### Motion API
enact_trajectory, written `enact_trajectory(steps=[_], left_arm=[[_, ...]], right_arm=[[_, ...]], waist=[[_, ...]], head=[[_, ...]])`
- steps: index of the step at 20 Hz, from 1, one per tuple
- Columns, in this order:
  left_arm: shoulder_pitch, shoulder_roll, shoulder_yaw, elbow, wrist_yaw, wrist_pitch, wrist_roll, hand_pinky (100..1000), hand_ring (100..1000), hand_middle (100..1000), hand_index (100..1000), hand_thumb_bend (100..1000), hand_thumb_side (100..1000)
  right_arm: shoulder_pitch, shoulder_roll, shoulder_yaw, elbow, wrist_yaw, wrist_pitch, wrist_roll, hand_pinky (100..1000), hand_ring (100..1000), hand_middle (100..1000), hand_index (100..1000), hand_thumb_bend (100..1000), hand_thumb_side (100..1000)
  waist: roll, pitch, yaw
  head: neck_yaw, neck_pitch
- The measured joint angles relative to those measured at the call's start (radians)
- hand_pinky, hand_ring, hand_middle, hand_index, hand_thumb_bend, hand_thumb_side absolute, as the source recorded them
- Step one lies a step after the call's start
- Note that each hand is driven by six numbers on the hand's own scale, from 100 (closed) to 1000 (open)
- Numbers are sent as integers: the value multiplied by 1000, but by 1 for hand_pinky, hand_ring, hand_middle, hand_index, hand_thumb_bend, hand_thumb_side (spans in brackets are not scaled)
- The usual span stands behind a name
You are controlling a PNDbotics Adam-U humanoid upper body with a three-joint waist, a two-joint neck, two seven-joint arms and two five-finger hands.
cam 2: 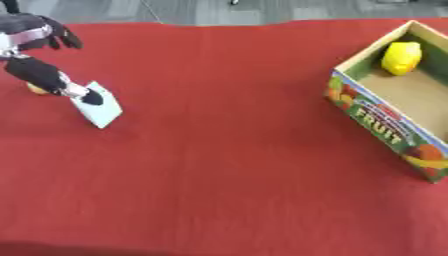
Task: Pick up the objects with one hand, pass them to the other hand, and then place them into the box on the other side of the table.
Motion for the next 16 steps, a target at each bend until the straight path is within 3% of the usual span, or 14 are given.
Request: enact_trajectory(steps=[16], left_arm=[[-32,-34,-18,151,-20,-28,-28,846,824,790,832,919,611]], right_arm=[[-8,7,12,25,29,-5,17,928,1000,964,951,100,524]], waist=[[-1,-1,4]], head=[[11,0]])
